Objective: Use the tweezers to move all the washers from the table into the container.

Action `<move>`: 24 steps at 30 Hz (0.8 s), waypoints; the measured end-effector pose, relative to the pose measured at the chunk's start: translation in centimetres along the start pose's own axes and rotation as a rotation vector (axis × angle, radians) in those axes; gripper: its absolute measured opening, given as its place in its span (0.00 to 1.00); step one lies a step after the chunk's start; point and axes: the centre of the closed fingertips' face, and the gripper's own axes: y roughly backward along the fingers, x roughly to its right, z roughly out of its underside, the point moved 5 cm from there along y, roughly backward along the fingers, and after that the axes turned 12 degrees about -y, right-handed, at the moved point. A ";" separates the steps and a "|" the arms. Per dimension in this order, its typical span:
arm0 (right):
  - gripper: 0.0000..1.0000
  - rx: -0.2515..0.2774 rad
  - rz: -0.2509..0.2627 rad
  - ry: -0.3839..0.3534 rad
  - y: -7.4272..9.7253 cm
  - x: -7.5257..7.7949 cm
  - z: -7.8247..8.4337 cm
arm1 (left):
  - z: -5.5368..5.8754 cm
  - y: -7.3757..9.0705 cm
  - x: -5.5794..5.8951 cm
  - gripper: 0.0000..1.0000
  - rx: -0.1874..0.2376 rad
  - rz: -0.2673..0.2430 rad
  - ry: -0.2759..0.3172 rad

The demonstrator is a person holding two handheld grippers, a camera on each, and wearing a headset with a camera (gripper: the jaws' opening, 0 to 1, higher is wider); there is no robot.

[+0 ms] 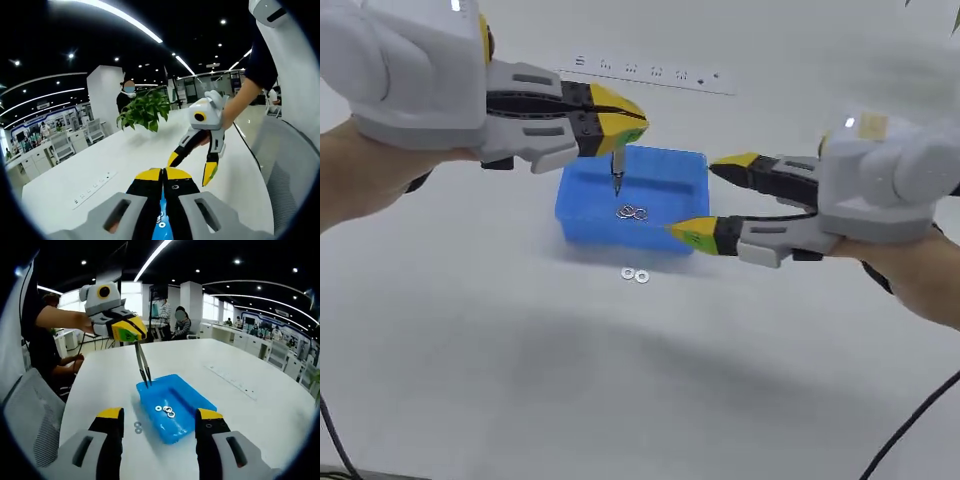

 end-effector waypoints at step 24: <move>0.87 -0.047 0.058 -0.061 5.5 -0.7 4.5 | 1.0 -1.7 6.3 0.04 0.049 0.045 0.076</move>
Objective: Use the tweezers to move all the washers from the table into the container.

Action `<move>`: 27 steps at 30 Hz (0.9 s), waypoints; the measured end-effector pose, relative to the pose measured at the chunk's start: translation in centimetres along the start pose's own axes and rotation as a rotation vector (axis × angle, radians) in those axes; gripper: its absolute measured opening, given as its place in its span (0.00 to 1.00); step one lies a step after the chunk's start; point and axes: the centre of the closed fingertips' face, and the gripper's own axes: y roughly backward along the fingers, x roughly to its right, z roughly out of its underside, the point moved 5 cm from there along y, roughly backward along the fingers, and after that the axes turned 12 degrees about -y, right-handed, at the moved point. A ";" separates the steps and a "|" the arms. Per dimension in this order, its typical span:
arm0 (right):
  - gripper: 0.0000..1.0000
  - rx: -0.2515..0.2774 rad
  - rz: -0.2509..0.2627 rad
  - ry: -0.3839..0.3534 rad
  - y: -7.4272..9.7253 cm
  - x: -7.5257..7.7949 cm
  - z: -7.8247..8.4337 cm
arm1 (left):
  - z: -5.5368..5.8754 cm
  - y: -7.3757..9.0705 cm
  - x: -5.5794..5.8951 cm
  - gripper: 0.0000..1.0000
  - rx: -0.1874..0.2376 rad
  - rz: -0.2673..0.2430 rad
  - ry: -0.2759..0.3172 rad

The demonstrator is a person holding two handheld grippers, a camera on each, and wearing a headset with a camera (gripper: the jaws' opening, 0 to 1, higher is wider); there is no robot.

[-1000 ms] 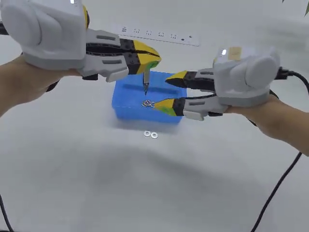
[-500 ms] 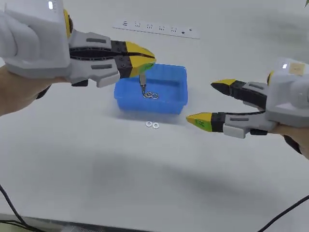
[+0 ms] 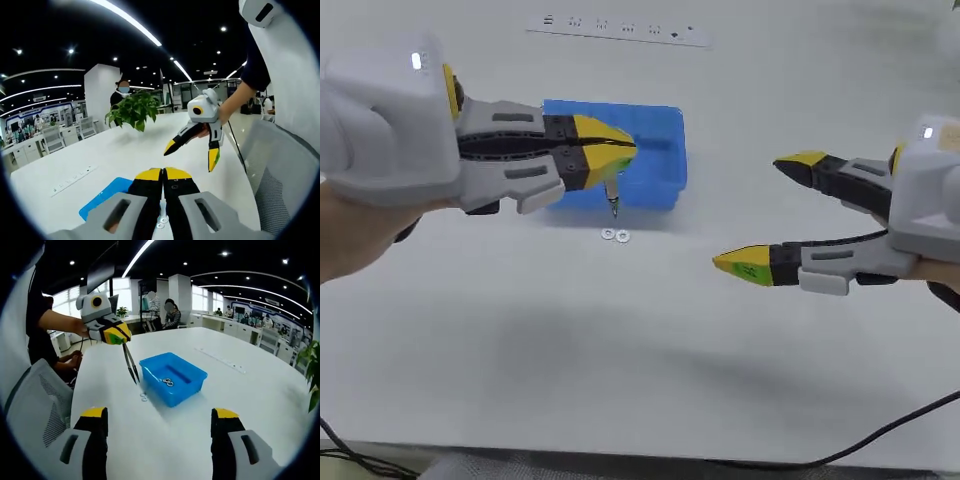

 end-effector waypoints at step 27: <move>0.98 -0.040 -0.011 -0.059 -1.2 -0.7 2.4 | 3.5 -1.6 -0.2 0.04 -0.013 0.007 0.069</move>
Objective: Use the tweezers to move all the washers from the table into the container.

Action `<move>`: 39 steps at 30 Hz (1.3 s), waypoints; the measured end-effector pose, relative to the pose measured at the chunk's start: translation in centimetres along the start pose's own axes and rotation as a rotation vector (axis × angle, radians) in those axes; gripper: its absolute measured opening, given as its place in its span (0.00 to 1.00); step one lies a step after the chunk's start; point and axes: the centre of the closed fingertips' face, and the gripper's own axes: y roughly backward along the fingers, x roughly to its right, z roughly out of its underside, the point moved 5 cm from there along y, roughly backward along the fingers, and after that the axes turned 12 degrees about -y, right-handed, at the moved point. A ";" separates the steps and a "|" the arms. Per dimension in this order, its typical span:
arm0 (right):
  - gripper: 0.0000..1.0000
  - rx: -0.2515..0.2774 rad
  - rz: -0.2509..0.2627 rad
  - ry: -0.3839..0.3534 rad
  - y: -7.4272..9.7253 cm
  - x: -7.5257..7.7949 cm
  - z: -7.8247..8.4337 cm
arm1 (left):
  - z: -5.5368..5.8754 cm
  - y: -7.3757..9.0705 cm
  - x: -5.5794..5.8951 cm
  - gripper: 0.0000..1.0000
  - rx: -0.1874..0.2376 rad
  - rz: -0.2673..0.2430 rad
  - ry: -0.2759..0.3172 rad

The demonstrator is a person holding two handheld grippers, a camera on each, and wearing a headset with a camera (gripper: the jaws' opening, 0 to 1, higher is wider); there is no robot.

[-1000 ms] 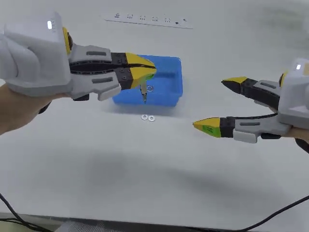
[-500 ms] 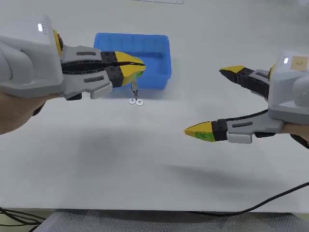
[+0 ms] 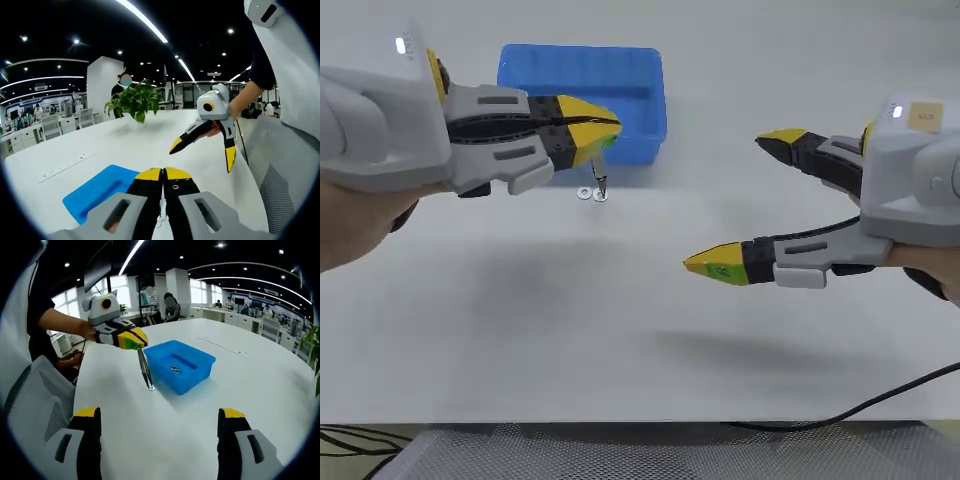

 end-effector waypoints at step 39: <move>0.41 -0.049 -0.303 0.064 -9.1 -3.7 -2.1 | -0.1 -0.2 1.1 0.04 -0.110 0.162 0.008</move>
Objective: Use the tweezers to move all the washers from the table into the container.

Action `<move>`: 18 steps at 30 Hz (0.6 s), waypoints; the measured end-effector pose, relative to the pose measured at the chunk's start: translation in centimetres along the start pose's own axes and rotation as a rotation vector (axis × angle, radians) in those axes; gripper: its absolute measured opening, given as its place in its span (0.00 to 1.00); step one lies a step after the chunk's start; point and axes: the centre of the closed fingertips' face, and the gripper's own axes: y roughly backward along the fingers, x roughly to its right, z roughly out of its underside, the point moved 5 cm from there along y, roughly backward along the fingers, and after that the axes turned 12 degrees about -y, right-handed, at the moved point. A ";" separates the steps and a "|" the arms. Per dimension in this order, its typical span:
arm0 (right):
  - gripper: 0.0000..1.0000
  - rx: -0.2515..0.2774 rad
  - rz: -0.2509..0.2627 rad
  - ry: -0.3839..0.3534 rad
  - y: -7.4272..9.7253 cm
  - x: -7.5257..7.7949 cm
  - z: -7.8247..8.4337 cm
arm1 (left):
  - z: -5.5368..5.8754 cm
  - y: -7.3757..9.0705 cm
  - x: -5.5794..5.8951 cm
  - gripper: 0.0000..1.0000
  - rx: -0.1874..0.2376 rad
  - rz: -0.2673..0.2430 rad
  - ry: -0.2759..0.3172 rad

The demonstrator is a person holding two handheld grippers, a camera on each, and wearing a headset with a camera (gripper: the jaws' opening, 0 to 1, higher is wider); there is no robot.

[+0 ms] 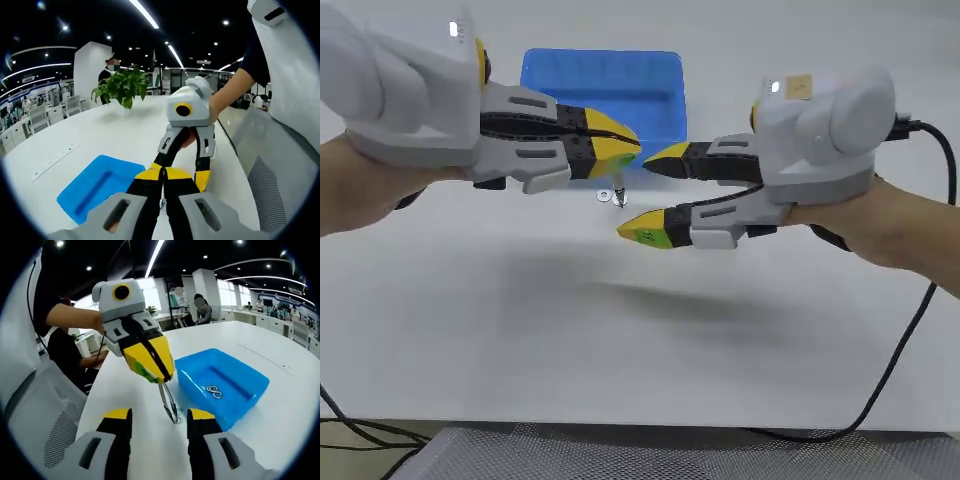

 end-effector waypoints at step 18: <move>0.14 -0.080 -0.042 0.116 -1.8 1.4 -0.4 | 0.0 -0.3 -0.1 0.04 -0.007 0.022 0.002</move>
